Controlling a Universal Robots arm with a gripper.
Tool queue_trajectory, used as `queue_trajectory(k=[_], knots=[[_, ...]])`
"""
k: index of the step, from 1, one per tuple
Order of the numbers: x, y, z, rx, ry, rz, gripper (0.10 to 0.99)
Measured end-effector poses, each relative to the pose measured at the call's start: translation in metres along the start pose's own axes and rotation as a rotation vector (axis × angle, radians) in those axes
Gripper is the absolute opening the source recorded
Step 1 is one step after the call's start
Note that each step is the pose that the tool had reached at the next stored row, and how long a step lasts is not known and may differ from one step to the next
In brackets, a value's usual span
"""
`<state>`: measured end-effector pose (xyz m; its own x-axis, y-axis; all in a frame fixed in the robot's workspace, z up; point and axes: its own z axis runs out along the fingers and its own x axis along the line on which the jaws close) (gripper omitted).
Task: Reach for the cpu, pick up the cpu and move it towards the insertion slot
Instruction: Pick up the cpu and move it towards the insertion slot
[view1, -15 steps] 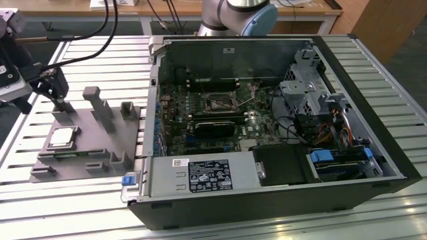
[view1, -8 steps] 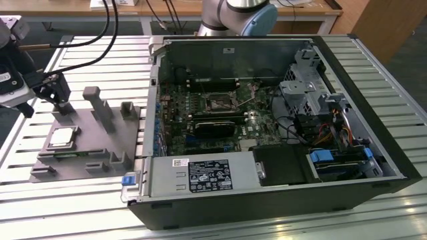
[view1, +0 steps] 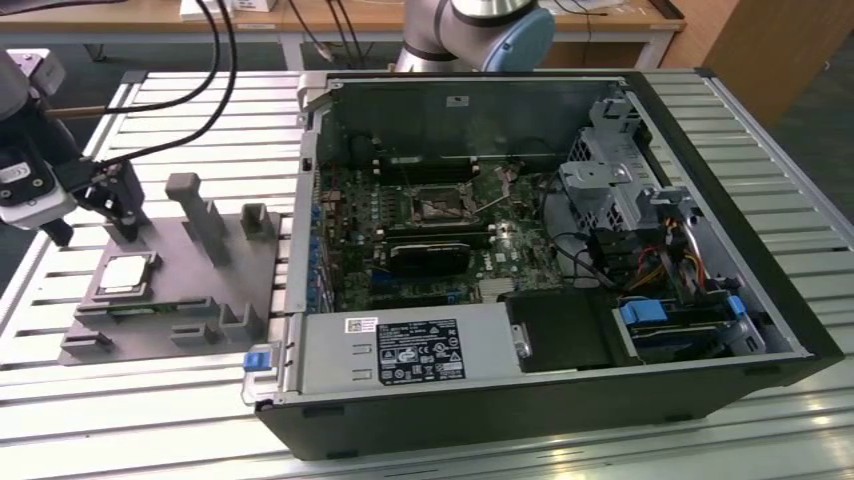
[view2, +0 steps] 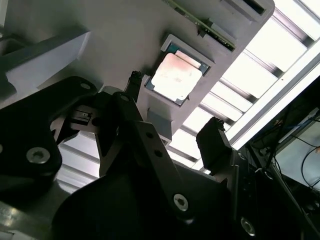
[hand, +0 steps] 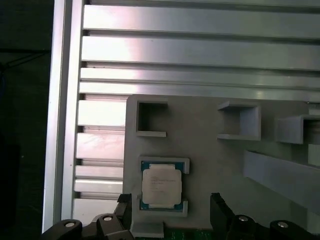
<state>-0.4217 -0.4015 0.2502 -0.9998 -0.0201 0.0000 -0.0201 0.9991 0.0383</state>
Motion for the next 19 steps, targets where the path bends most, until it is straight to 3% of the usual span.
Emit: queue_trajectory(k=[19], knots=[[0.0007, -0.0086, 0.0322, -0.006, 0.0001, -0.007, 0.722]])
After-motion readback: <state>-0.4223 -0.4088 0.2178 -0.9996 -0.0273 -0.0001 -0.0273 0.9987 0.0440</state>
